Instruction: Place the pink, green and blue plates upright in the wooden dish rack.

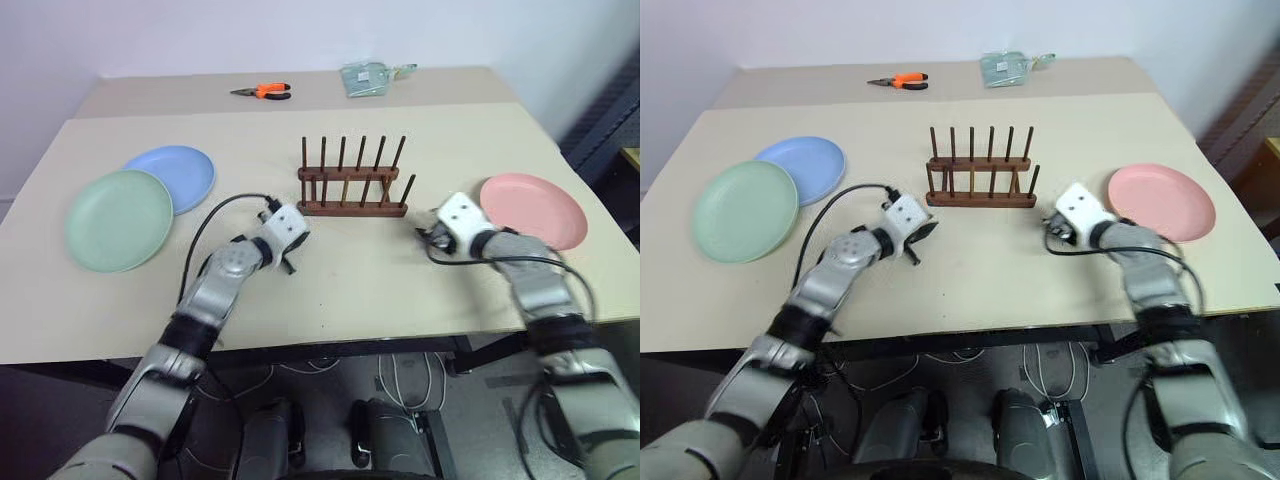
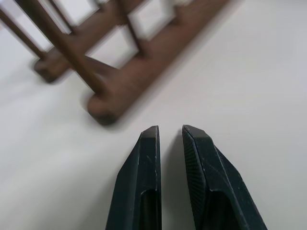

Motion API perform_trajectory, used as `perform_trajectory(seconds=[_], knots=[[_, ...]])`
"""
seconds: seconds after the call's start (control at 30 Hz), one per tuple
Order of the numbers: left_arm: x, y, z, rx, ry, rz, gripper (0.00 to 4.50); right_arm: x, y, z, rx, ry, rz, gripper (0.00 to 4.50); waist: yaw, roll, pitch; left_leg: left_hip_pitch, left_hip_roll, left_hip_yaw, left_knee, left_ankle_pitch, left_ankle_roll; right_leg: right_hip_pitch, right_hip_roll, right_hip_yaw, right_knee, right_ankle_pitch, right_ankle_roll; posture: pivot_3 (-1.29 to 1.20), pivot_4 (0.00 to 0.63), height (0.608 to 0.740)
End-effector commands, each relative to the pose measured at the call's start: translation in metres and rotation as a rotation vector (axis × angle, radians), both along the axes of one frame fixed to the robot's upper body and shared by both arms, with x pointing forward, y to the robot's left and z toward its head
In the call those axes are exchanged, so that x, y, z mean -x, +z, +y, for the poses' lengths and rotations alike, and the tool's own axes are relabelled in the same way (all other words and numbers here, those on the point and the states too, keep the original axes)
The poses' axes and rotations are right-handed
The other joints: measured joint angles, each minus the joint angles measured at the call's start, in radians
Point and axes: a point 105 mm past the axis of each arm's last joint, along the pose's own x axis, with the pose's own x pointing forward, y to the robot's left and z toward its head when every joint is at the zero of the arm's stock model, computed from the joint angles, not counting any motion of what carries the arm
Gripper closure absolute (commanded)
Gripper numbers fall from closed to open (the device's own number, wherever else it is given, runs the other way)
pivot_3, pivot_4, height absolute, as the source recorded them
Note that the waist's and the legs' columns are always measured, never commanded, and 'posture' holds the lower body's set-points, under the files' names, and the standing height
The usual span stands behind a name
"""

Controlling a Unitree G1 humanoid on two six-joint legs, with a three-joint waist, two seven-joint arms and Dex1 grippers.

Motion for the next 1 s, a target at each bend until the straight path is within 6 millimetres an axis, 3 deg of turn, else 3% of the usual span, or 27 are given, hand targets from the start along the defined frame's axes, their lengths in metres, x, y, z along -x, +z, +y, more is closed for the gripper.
perform_trajectory(seconds=[0.03,0.13,0.33,0.43,0.6,0.67,0.73,0.83,1.0], knots=[[0.047,0.034,-0.024,0.146,-0.226,0.01,3.74,0.024,0.032,-0.03,0.054,-0.052,-0.043,0.8,0.002,0.0,0.0,0.0,0.0,0.0,0.0,0.0,0.0,0.0,0.0,0.0,0.0,0.0,0.0,0.0,0.15,0.74],[0.066,0.042,-0.029,0.202,-0.292,0.072,3.74,0.034,0.024,-0.046,0.057,-0.105,0.007,0.8,0.0,0.0,0.0,0.001,0.0,-0.002,0.002,0.0,-0.001,0.002,-0.001,-0.001,0.0,0.0,0.0,0.0,0.15,0.74],[0.073,0.053,-0.042,0.222,-0.366,0.087,3.74,0.013,-0.002,-0.076,0.099,-0.236,0.041,0.8,-0.007,0.002,0.0,0.006,0.0,-0.001,0.001,0.0,-0.001,0.005,0.0,0.0,0.001,0.0,-0.001,0.0,0.15,0.74],[0.075,0.055,-0.044,0.218,-0.379,0.087,3.74,0.004,-0.006,-0.079,0.079,-0.253,0.055,1.67,-0.003,0.002,0.001,0.005,0.0,0.0,0.001,0.0,-0.001,0.005,0.001,0.0,0.001,0.0,-0.001,0.0,0.15,0.74],[0.076,0.054,-0.043,0.211,-0.369,0.083,3.74,-0.004,-0.004,-0.08,0.081,-0.257,0.036,4.18,0.004,0.001,0.001,0.004,0.0,0.0,0.001,0.001,0.0,0.005,0.001,0.0,0.0,0.0,0.0,0.0,0.15,0.74],[0.077,0.053,-0.041,0.211,-0.358,0.081,3.74,-0.006,0.003,-0.075,0.094,-0.227,0.003,4.45,0.001,0.001,0.001,0.004,0.0,0.0,0.001,0.001,0.0,0.005,0.001,0.0,0.0,0.0,0.0,0.0,0.15,0.74],[0.076,0.052,-0.037,0.21,-0.337,0.08,3.74,-0.008,0.022,-0.062,0.059,-0.169,-0.067,4.45,0.0,0.002,0.001,0.004,0.0,0.0,0.001,0.001,0.0,0.004,0.001,0.0,0.0,0.0,0.0,0.0,0.15,0.74],[0.073,0.051,-0.028,0.211,-0.297,0.077,3.74,-0.006,0.075,-0.027,-0.068,-0.041,-0.226,4.45,-0.006,0.005,0.003,0.004,0.0,0.0,0.001,0.001,0.0,0.004,0.001,0.0,0.0,0.0,0.0,0.0,0.15,0.74],[0.067,0.047,-0.013,0.21,-0.241,0.083,3.74,0.024,0.192,0.033,-0.666,0.23,-0.394,4.45,-0.003,0.006,0.004,0.004,0.001,-0.001,0.001,0.001,-0.001,0.003,0.001,0.0,0.001,0.0,0.0,0.0,0.15,0.74]])
